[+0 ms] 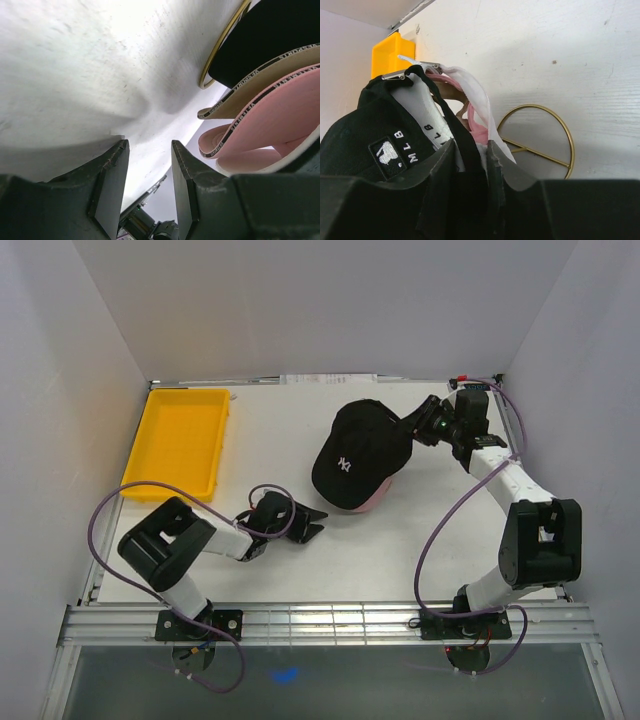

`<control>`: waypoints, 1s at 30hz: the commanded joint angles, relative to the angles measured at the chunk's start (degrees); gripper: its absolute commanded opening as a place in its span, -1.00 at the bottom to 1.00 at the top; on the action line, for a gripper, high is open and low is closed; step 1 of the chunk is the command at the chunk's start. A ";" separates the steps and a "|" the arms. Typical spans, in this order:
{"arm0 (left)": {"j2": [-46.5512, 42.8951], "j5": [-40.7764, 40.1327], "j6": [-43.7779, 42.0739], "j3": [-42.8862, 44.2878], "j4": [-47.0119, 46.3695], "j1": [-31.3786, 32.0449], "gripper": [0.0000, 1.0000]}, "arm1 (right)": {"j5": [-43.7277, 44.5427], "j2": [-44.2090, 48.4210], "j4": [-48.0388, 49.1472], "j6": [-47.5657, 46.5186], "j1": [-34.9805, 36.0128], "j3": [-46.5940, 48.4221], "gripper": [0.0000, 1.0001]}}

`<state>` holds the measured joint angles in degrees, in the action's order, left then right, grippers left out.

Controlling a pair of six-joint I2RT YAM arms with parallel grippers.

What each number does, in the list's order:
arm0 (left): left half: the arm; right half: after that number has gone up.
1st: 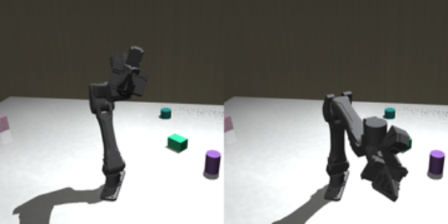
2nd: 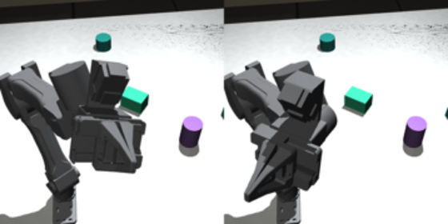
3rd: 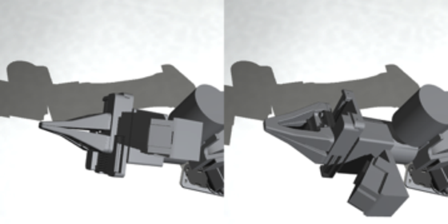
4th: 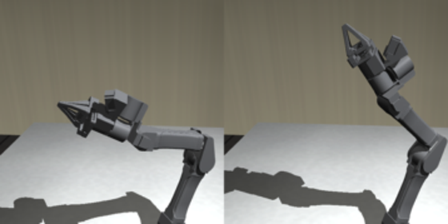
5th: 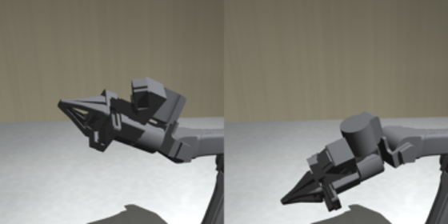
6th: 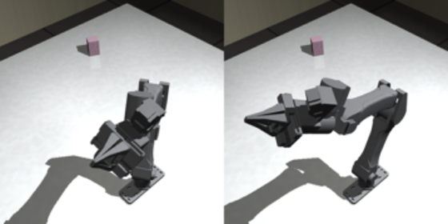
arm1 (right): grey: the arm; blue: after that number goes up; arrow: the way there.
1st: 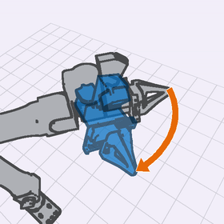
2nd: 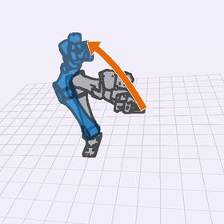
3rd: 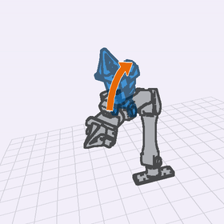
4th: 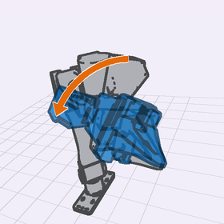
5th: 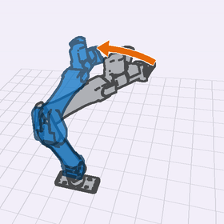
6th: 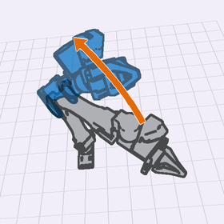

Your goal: Stack the hats

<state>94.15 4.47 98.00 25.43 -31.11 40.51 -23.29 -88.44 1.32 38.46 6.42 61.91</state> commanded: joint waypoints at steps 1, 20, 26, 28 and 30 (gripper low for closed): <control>-3.61 -1.48 -3.68 -1.35 7.64 -1.13 0.01 | 2.90 -1.47 -16.43 -3.65 0.26 -1.80 -0.23; -22.07 -7.37 -15.02 4.36 27.06 -3.25 0.05 | 3.25 2.13 -19.16 -3.21 -1.40 2.25 0.29; -26.29 -9.21 -19.33 7.96 33.57 -3.42 0.05 | 2.28 2.93 -19.08 -3.56 -2.98 1.81 0.28; -27.26 -9.74 -20.38 9.10 35.42 -3.42 0.05 | 2.11 3.80 -19.08 -3.65 -3.42 1.37 0.24; -28.05 -9.92 -22.23 11.12 36.73 -3.51 0.05 | 2.02 4.85 -18.90 -3.83 -4.04 0.58 0.23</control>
<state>68.27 -3.57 79.64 33.15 1.15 37.43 -22.31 -85.32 -12.19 37.28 3.57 63.92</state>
